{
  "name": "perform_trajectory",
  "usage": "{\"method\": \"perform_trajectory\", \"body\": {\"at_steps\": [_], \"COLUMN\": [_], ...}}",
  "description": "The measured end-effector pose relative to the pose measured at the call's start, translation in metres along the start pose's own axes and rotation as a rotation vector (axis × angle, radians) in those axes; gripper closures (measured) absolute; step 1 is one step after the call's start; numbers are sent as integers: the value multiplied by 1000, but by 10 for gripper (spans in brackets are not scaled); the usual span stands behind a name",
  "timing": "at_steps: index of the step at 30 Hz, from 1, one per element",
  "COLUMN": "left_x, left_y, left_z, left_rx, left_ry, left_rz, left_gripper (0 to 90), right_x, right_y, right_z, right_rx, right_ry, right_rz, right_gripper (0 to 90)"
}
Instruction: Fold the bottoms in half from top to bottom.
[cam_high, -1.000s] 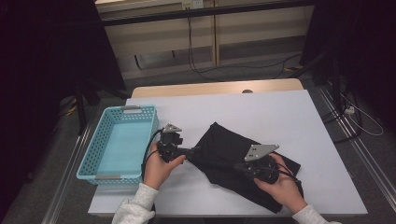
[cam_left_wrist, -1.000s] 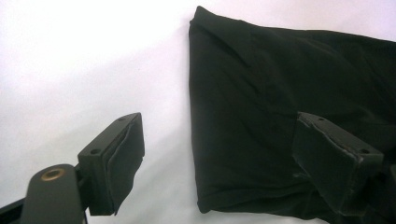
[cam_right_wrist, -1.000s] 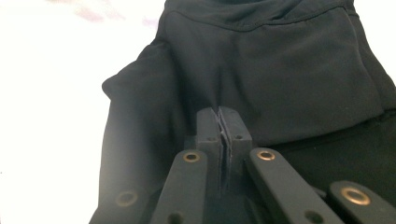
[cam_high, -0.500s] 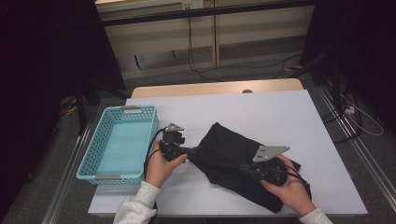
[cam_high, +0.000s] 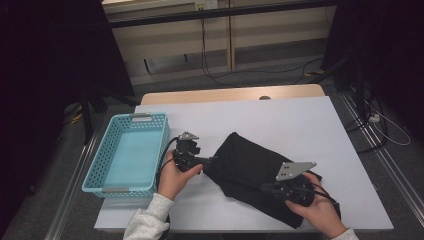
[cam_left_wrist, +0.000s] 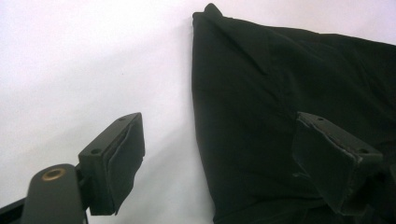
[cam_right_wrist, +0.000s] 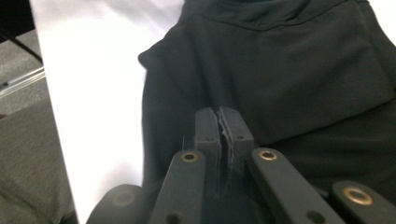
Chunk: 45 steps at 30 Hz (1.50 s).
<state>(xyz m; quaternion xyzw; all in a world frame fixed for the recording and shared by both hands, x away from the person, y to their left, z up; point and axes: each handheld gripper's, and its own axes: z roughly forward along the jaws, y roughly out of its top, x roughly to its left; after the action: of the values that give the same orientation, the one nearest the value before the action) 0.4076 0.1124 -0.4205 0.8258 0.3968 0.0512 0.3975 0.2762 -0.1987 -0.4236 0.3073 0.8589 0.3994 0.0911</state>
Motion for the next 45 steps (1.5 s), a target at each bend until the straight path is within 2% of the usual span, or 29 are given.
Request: {"method": "perform_trajectory", "body": {"at_steps": [4, 8, 12, 14, 16, 18, 20, 22, 24, 26, 27, 29, 30, 31, 32, 36, 37, 40, 42, 45], "left_x": [1, 0, -2, -3, -2, -1, -1, -2, -1, -1, 0, 0, 0, 0, 0, -1, -1, -2, -1, 0], "left_y": [-1, -1, -2, -2, -4, -5, -6, -7, -8, -9, -9, -9, -9, -10, -10, -11, -11, -11, -11, -12], "left_z": [1, 1, 2, 1, 1, 0, -1, -1, -2, -2, -2, -3, -4, -5, -5, -5, -5, -5, -5, -4], "left_rx": [-4, -1, 6, 8, 8, 17, 12, 7, 15, 16, 15, 22, 20, 19, 16, 15, 17, 16, 14, 18], "left_ry": [4, 1, -1, -4, 0, 1, 7, 9, 7, 10, 12, 10, 10, 9, 10, 13, 9, 14, 15, 18], "left_rz": [-3, -1, 4, 3, 8, 10, 6, 4, 4, 1, -5, 3, 4, 5, 2, 2, 6, 8, 4, 1], "left_gripper": [178, 178, 179, 179, 180, 182, 182, 182, 182, 184, 184, 184, 185, 185, 185, 185, 185, 185, 185, 186], "right_x": [1, -13, -40, -51, -57, -63, -70, -77, -83, -90, -91, -91, -92, -92, -92, -92, -93, -97, -100, -106], "right_y": [0, 3, 9, 10, 11, 13, 16, 20, 24, 26, 26, 26, 26, 26, 26, 28, 30, 38, 43, 44], "right_z": [1, 1, 7, 12, 15, 19, 23, 29, 35, 41, 44, 52, 54, 54, 54, 54, 52, 42, 40, 46], "right_rx": [-6, -40, -51, -50, -40, -15, -15, -10, -6, -24, -13, 49, 51, 44, 52, 65, 64, -13, -38, -29], "right_ry": [-19, -78, -156, -161, -178, -224, -253, -240, -261, -229, -209, -233, -220, -184, -170, -157, -149, -154, -155, -165], "right_rz": [2, 39, 86, 115, 105, 96, 94, 95, 98, 135, 146, 118, 126, 148, 155, 150, 156, 177, 189, 188], "right_gripper": [784, 669, 650, 649, 644, 636, 675, 679, 678, 732, 739, 740, 790, 806, 809, 858, 859, 858, 858, 900]}}
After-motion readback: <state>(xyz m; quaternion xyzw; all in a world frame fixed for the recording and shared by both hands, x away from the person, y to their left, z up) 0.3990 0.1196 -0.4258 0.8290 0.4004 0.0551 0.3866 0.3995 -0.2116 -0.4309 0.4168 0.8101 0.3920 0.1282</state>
